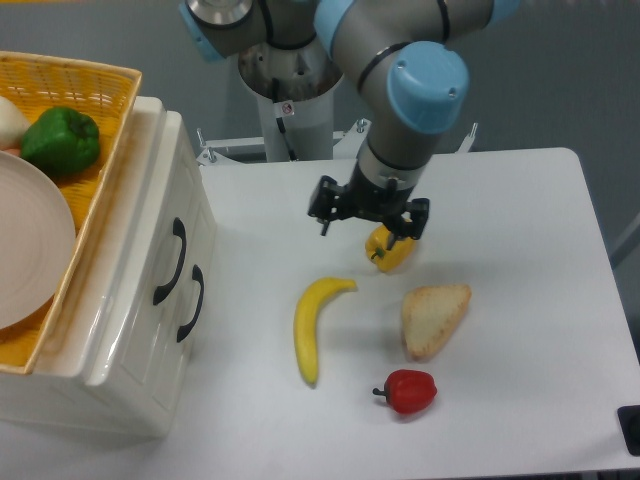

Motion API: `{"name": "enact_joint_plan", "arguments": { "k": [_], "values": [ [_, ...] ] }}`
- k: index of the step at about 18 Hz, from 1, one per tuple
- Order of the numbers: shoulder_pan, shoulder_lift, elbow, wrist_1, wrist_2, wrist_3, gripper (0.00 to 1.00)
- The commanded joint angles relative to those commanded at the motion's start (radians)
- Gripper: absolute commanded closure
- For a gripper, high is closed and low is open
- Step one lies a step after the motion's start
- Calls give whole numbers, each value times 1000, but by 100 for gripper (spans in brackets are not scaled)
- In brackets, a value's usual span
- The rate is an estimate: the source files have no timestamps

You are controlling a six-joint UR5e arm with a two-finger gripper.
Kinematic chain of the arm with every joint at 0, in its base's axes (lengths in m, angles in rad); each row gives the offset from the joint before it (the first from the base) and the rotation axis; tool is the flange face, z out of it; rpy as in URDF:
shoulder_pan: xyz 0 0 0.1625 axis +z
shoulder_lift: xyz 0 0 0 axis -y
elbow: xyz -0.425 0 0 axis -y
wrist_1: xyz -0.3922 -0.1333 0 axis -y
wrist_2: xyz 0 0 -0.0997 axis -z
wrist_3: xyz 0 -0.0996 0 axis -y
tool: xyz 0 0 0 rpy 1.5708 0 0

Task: Slide open the top white drawer
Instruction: 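Swing the gripper past the yellow pepper to the upper drawer handle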

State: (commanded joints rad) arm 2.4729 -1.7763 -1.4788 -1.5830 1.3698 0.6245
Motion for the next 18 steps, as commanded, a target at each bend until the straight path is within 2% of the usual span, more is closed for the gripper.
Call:
{"name": "enact_joint_plan", "arguments": {
  "k": [5, 12, 18],
  "values": [
    [-63, -8, 2, 0, -9, -97, 0],
    [-84, -24, 15, 11, -100, -159, 0],
    [-138, -49, 23, 60, -101, -235, 0]
  ]
}}
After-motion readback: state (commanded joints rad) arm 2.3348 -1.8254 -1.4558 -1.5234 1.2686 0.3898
